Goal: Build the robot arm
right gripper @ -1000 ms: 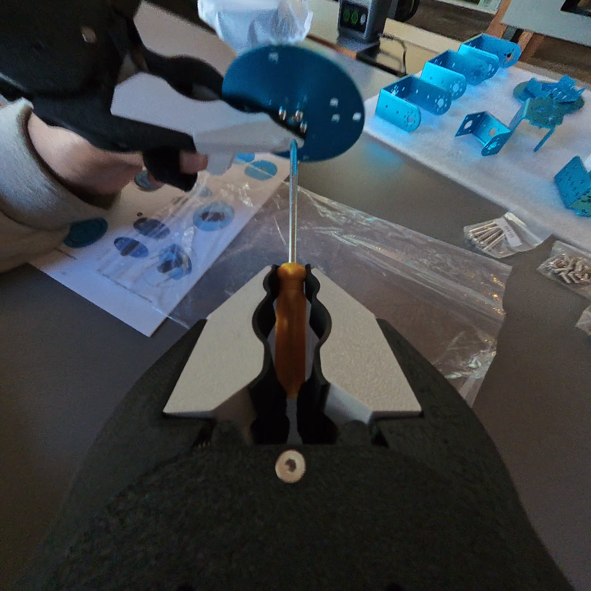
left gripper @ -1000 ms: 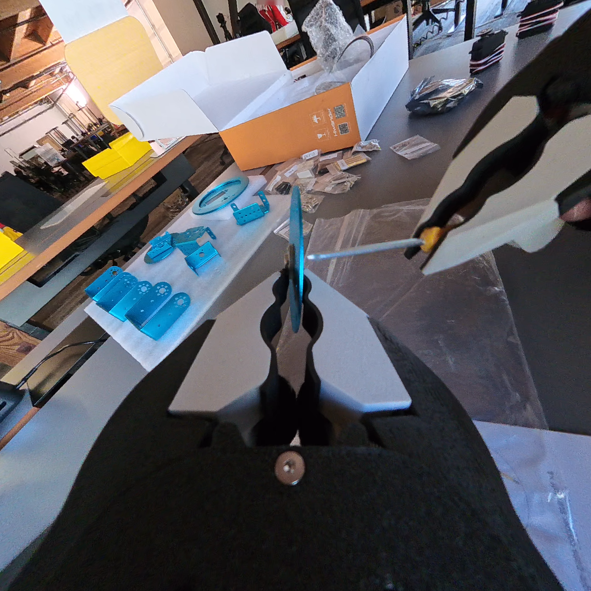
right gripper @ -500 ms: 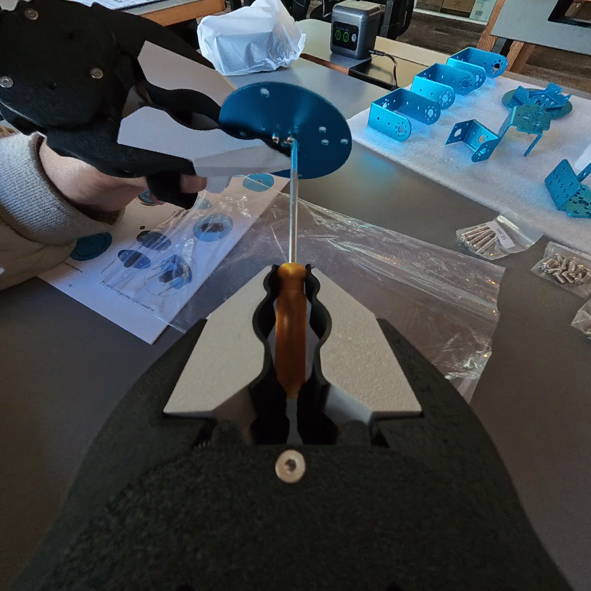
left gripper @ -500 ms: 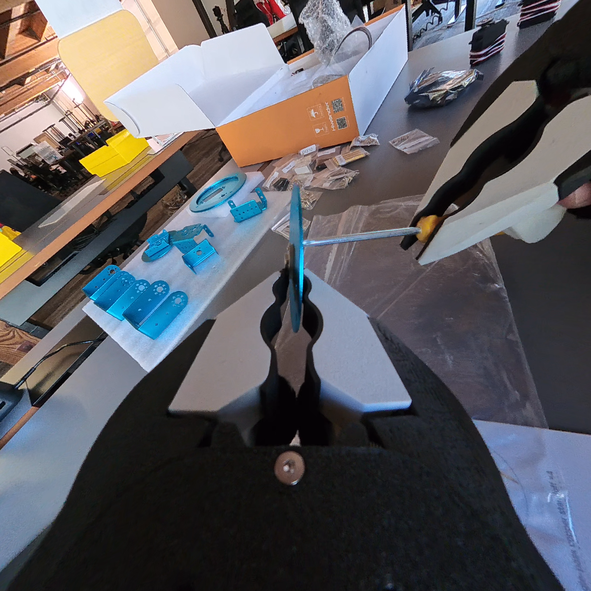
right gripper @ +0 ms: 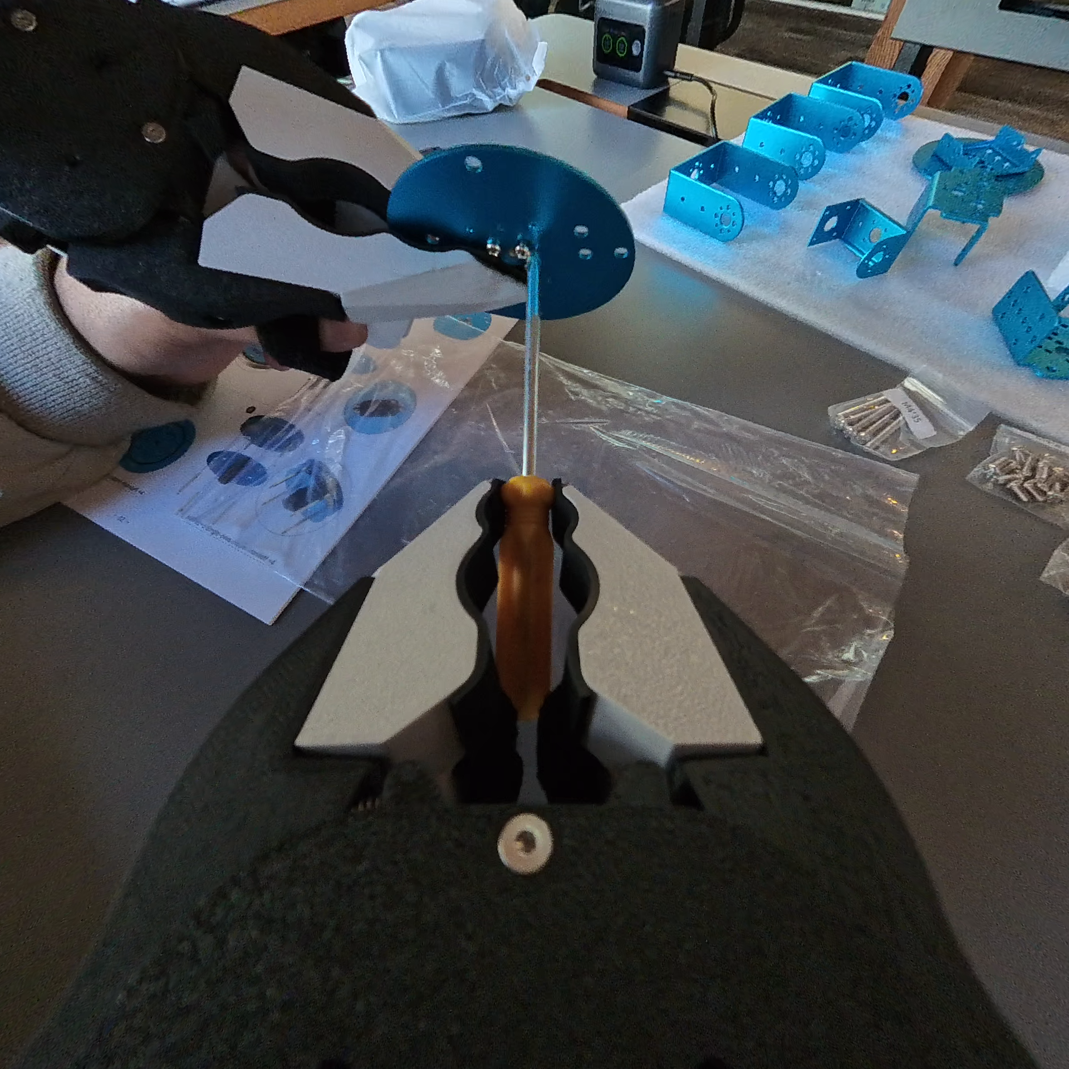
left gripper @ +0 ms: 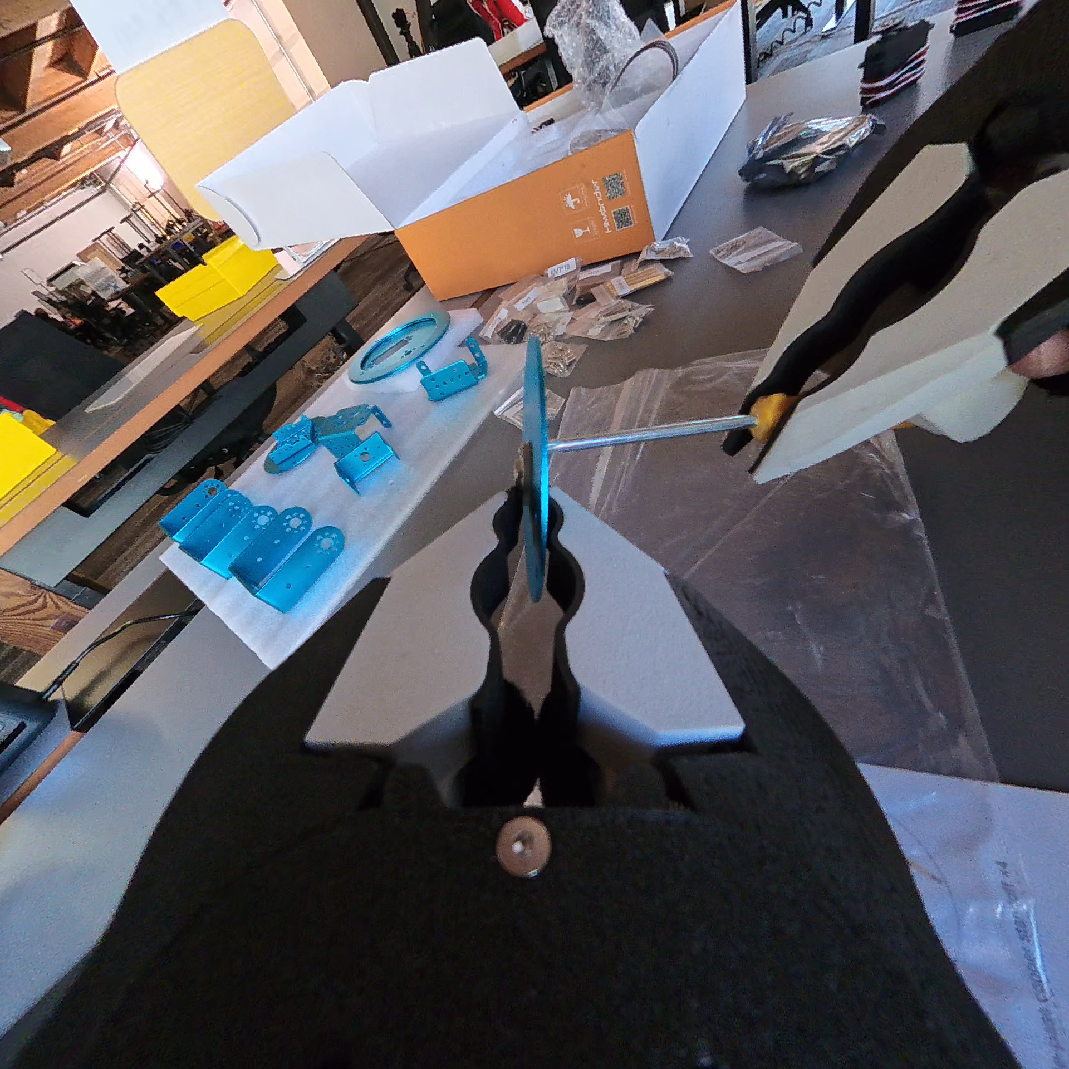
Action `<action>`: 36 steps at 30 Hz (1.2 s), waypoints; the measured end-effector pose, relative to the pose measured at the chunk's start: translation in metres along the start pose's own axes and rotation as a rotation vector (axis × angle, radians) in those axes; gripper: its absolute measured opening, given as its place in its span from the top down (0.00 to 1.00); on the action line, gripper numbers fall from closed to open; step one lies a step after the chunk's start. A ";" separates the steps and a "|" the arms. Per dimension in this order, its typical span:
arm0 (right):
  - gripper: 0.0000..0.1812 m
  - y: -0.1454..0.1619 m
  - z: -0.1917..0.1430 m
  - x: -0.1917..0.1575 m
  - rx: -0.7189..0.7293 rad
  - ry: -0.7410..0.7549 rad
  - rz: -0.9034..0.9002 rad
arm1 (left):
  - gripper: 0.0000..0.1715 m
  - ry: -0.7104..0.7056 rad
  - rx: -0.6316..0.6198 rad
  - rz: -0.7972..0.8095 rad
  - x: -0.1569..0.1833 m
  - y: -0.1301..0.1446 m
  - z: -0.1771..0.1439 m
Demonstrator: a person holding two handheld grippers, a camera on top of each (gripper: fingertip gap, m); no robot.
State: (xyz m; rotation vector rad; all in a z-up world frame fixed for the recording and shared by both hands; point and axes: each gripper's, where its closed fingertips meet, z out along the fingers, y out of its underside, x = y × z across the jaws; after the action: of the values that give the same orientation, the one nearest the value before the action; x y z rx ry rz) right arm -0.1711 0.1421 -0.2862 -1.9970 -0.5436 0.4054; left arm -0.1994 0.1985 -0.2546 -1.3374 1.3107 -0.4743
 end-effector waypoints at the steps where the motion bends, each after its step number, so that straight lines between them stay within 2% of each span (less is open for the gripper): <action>1: 0.92 0.000 0.000 0.000 0.001 0.002 -0.006 | 0.96 -0.003 -0.003 -0.003 -0.001 0.001 0.000; 29: 0.92 0.000 0.001 -0.003 -0.007 -0.006 -0.001 | 0.96 -0.025 -0.018 0.024 -0.003 0.003 0.002; 33: 0.92 0.002 0.002 0.000 -0.022 0.021 -0.017 | 0.96 -0.034 -0.029 0.040 -0.003 0.004 0.002; 36: 0.92 0.001 0.001 0.002 -0.031 0.089 -0.094 | 0.96 -0.038 -0.037 0.053 -0.003 0.005 0.002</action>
State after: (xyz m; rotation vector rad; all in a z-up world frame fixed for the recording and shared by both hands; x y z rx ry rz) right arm -0.1694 0.1439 -0.2880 -2.0005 -0.5879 0.2509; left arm -0.2002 0.2030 -0.2583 -1.3321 1.3260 -0.3879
